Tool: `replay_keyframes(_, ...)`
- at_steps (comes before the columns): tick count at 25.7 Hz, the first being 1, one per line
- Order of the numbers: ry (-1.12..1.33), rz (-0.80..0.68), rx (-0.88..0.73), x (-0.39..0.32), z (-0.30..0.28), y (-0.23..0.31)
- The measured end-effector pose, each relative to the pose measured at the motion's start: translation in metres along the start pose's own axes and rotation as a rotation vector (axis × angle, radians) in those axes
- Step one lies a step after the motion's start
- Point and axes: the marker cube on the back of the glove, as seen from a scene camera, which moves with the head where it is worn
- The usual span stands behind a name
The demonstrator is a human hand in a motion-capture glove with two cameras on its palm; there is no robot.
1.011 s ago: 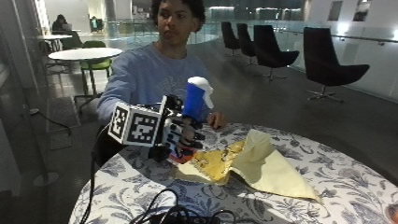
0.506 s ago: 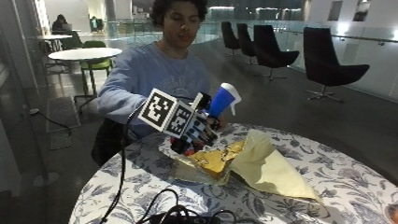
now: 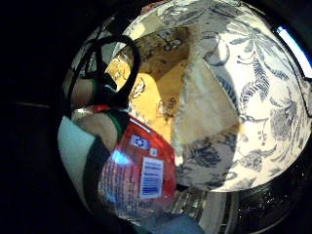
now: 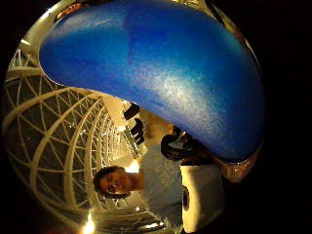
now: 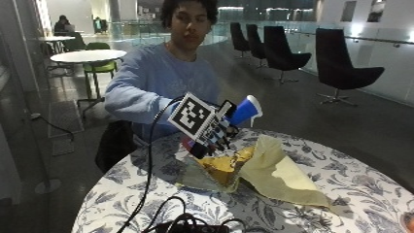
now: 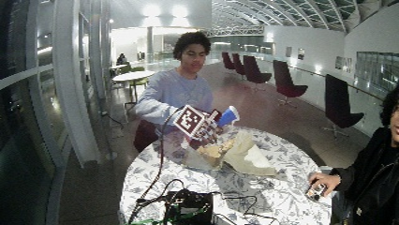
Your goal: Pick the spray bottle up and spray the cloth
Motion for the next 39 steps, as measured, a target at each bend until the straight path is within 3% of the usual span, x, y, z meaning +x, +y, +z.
replay_keyframes(39,0.011,0.034,-0.084,-0.002,0.023,0.006)
